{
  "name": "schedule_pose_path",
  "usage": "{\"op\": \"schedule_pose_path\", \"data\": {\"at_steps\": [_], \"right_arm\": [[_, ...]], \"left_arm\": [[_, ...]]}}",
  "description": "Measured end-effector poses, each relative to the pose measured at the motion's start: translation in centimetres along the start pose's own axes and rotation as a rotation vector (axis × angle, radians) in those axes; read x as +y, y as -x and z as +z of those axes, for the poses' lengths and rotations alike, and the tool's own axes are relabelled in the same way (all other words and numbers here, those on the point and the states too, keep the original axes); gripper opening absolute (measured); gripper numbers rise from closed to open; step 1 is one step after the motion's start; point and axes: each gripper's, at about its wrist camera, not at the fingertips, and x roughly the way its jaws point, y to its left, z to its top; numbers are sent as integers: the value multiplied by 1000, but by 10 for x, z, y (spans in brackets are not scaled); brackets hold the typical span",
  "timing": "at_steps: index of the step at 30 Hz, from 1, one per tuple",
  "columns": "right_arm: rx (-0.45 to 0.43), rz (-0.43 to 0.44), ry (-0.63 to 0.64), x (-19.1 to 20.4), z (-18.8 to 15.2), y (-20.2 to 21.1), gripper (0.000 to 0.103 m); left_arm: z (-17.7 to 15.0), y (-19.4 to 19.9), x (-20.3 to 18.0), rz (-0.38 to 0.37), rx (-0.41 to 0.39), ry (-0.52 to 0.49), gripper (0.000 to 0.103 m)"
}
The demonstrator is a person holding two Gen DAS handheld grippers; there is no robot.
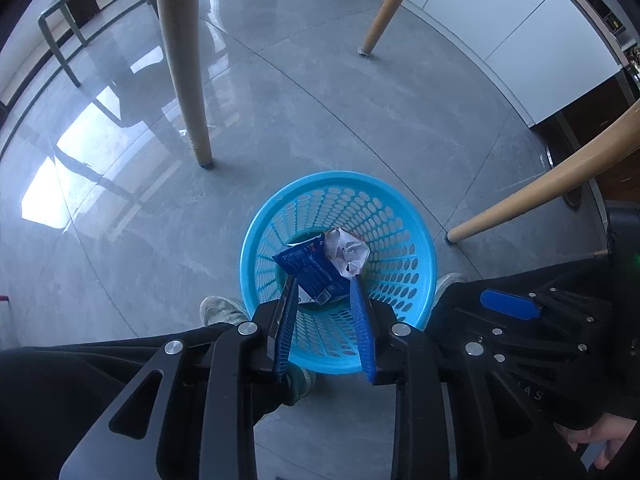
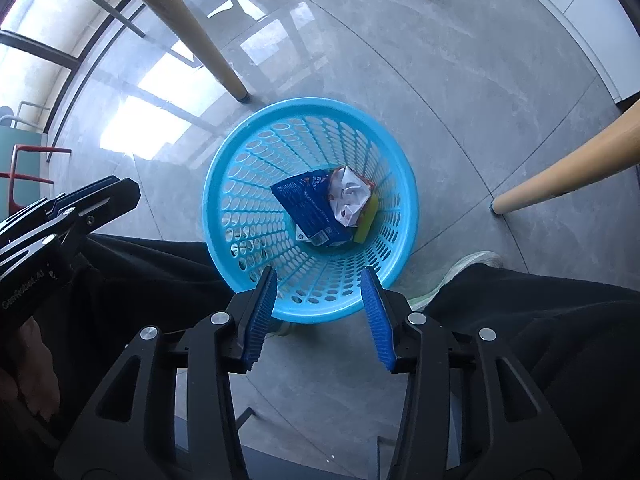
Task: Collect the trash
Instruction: 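Open both tools to drop the bags into the wastebasket, then raise both tools toward the clear plastic bag on the table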
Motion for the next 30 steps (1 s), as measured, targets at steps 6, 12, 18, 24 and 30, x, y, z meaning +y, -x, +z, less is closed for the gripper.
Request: {"op": "schedule_pose_path", "data": {"at_steps": [6, 12, 18, 24, 30], "right_arm": [[-39, 1, 31, 7, -10, 21, 45], [-94, -28, 61, 13, -22, 50, 55], [-127, 34, 39, 6, -41, 82, 61], [-191, 45, 62, 4, -71, 122, 68], [-265, 36, 70, -3, -104, 161, 72]], "left_arm": [[-10, 13, -7, 10, -8, -5, 37], [-21, 39, -6, 25, -53, 2, 46], [-36, 75, -6, 52, -135, -8, 51], [-56, 109, 2, -9, -186, 19, 55], [-76, 144, 2, -43, -253, 1, 59]]}}
